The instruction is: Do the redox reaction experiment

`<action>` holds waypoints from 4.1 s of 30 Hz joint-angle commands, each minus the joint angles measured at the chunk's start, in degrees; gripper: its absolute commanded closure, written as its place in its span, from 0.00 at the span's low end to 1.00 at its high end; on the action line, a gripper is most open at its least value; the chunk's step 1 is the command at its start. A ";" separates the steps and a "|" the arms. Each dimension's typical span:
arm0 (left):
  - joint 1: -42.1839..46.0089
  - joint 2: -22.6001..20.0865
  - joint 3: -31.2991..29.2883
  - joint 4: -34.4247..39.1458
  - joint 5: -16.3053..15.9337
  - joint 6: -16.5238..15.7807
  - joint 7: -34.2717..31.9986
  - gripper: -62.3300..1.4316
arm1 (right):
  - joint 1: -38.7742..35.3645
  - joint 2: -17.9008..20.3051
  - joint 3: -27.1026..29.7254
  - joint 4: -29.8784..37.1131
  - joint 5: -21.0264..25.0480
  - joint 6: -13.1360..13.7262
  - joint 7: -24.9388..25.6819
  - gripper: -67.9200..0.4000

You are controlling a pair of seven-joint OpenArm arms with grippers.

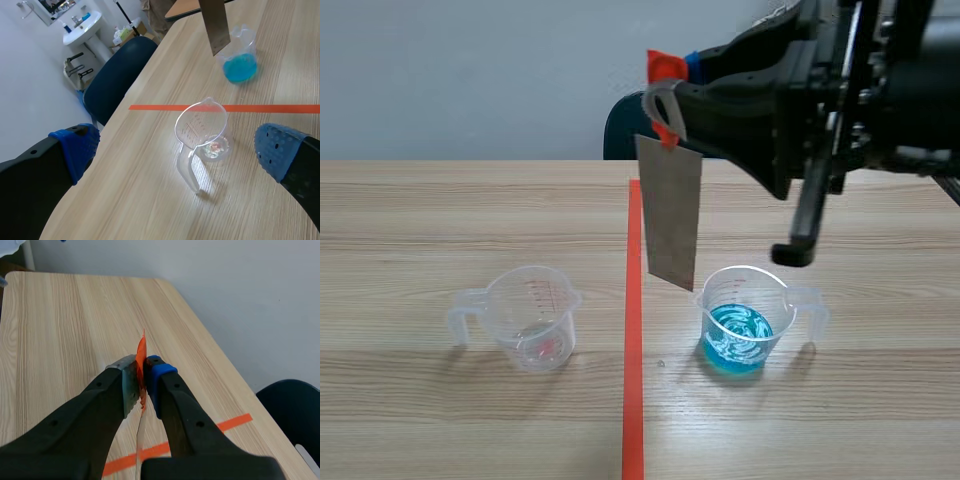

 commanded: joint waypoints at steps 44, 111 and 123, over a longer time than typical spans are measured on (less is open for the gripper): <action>0.02 3.32 1.42 -20.61 -0.55 -0.13 -13.70 0.00 | -10.14 13.57 14.12 -6.29 3.04 3.61 14.82 0.98; -0.17 4.74 1.42 -20.94 1.57 -0.11 -20.06 0.00 | -10.12 13.27 14.12 -6.29 3.04 3.61 15.06 0.98; -0.17 5.03 1.42 -21.05 1.60 -0.11 -19.85 0.00 | -10.12 13.27 14.12 -6.29 2.97 3.61 14.97 0.98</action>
